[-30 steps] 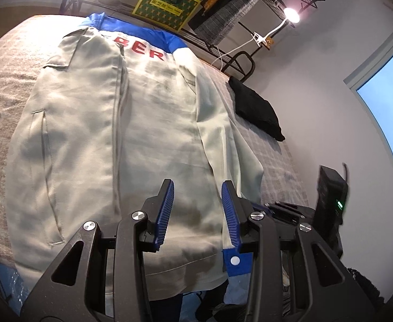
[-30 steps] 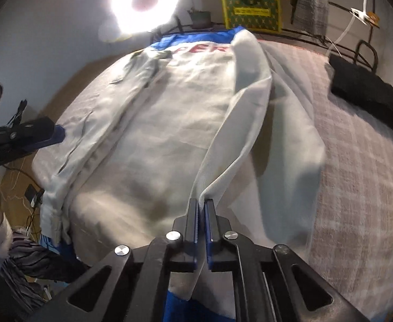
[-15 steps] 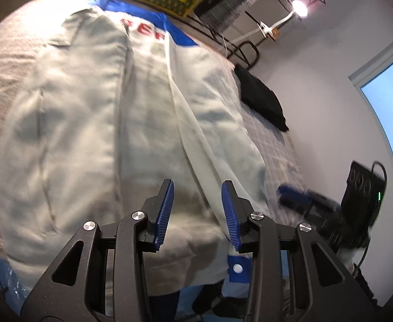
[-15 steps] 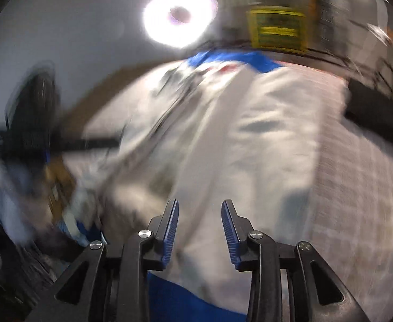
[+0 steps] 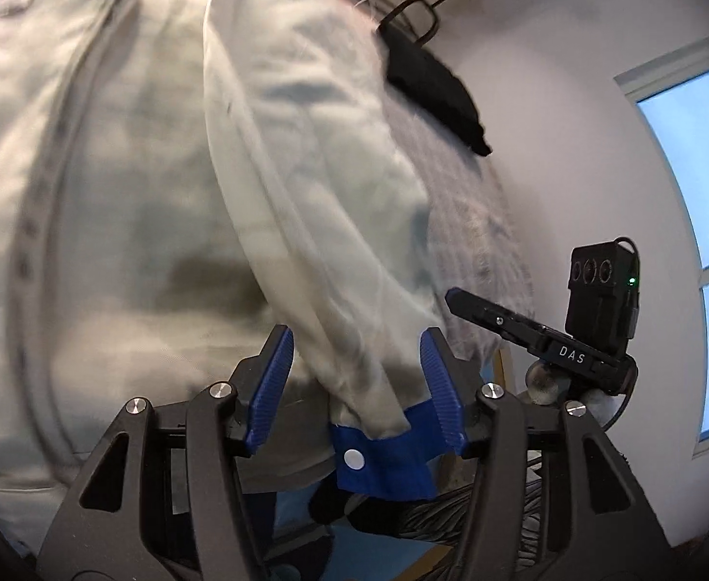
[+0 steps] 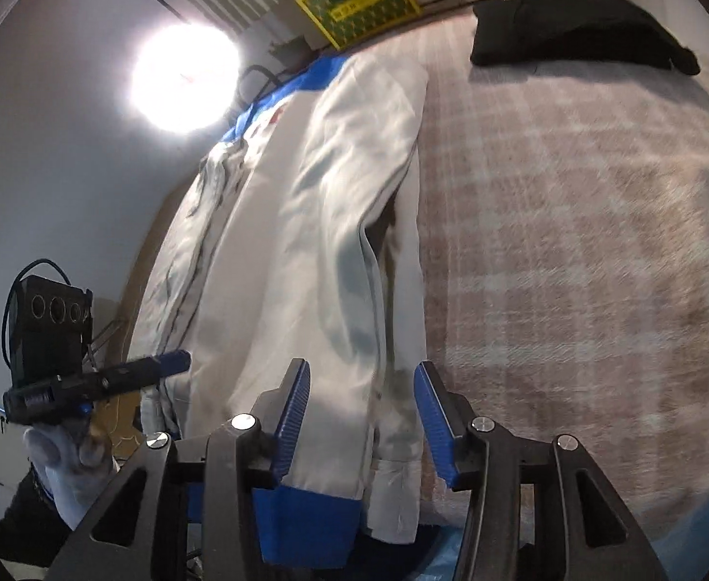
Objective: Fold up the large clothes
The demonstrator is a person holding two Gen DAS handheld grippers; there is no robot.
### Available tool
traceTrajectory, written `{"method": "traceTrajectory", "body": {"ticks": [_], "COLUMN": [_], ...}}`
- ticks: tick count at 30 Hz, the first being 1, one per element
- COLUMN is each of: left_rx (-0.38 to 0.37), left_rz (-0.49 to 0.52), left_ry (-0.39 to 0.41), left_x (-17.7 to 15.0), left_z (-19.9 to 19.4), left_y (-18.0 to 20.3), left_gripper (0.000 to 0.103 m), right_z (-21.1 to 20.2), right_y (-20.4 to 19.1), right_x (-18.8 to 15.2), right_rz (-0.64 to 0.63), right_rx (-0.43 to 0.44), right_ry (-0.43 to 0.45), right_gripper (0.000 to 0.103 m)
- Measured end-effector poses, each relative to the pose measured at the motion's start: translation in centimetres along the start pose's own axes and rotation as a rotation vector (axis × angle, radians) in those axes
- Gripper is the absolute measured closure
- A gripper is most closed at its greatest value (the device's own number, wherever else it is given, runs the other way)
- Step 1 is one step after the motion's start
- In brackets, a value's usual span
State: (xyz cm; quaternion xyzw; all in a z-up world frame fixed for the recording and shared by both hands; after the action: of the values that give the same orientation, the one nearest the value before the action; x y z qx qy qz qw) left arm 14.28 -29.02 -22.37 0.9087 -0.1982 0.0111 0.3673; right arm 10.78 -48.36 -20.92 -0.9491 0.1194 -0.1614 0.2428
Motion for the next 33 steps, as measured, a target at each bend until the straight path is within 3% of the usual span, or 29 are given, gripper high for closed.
{"method": "traceTrajectory", "body": {"ticks": [3,5,6,7,9,10,11,13,15,17,19,21,22,25,29,30,31,33], "left_rx": [-0.049,-0.067,-0.086,-0.133,-0.327,-0.38,-0.37,-0.247,-0.196,-0.177,-0.207,-0.226,-0.232,-0.249,-0.237,-0.225,-0.214,-0.24], "left_rz": [-0.06,-0.069,-0.072,-0.083,-0.138,-0.13,-0.085,-0.018,-0.052,-0.111,-0.151,-0.152,-0.142,-0.139,-0.129,-0.108,-0.089,-0.09], "left_ry": [-0.035,-0.047,-0.048,-0.045,-0.016,0.008,0.04,0.054,0.012,-0.009,-0.005,0.012,0.022,0.009,-0.056,-0.067,-0.079,-0.071], "left_x": [-0.1,-0.4,-0.6,-0.7,-0.8,-0.9,-0.9,-1.3,-2.2,-3.1,-3.8,-4.5,-5.0,-5.7,-6.0,-5.9,-6.0,-6.0], "left_z": [1.2,1.7,1.7,1.5,0.4,-0.3,-1.0,-0.8,0.5,1.2,1.0,0.2,-0.1,0.3,2.8,3.5,4.0,4.0], "left_y": [-1.2,-1.7,-1.9,-1.9,-1.6,-1.2,-0.9,-1.1,-2.4,-3.7,-4.1,-3.7,-3.2,-2.1,-1.2,-0.9,-0.7,-0.4], "left_gripper": [0.08,0.092,0.097,0.099,0.099,0.099,0.099,0.099,0.099,0.093,0.08,0.065,0.062,0.062,0.064,0.084,0.094,0.096], "right_z": [1.2,1.6,1.8,1.8,0.8,0.1,-0.8,-2.3,-2.3,-1.2,-0.3,-0.2,-0.4,-0.9,-1.1,-0.8,-0.4,0.3], "right_y": [-0.1,-0.1,-0.2,-0.2,-0.7,-0.9,-1.2,-1.2,-0.8,-0.3,0.0,0.1,0.1,0.2,-0.3,-0.4,-0.5,-0.5], "right_x": [0.3,0.4,0.4,0.5,0.7,0.9,1.0,1.3,1.2,1.0,0.5,0.3,0.1,-0.6,-2.7,-3.2,-3.5,-4.0], "right_rz": [-0.004,0.0,-0.001,-0.003,-0.014,-0.016,-0.019,-0.021,-0.017,0.0,0.008,0.006,0.011,0.028,0.002,-0.008,-0.016,-0.034], "right_rx": [-0.021,-0.021,-0.038,-0.05,-0.056,-0.053,-0.045,-0.037,-0.052,-0.054,-0.052,-0.035,-0.014,0.041,0.046,0.031,0.023,-0.009], "right_ry": [-0.017,-0.025,-0.032,-0.028,0.003,0.025,0.051,0.089,0.085,0.053,0.011,-0.006,-0.004,-0.004,-0.035,-0.051,-0.064,-0.085], "right_gripper": [0.068,0.092,0.098,0.101,0.103,0.103,0.103,0.103,0.103,0.101,0.097,0.086,0.067,0.063,0.069,0.07,0.077,0.092]}}
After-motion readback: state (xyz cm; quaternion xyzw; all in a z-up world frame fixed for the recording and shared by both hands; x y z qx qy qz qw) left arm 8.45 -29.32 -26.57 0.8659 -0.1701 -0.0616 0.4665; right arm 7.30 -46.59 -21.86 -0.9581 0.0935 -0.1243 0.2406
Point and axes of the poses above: each gripper's, at about its wrist camera, not at the fingertips, and z roughly the way its jaws point, y to its right, x to its top, the point moved 5 cm from there along z, roughly the way its jaws point, and after that the axes turned 7 degrees about -y, right-handed, at the moved point
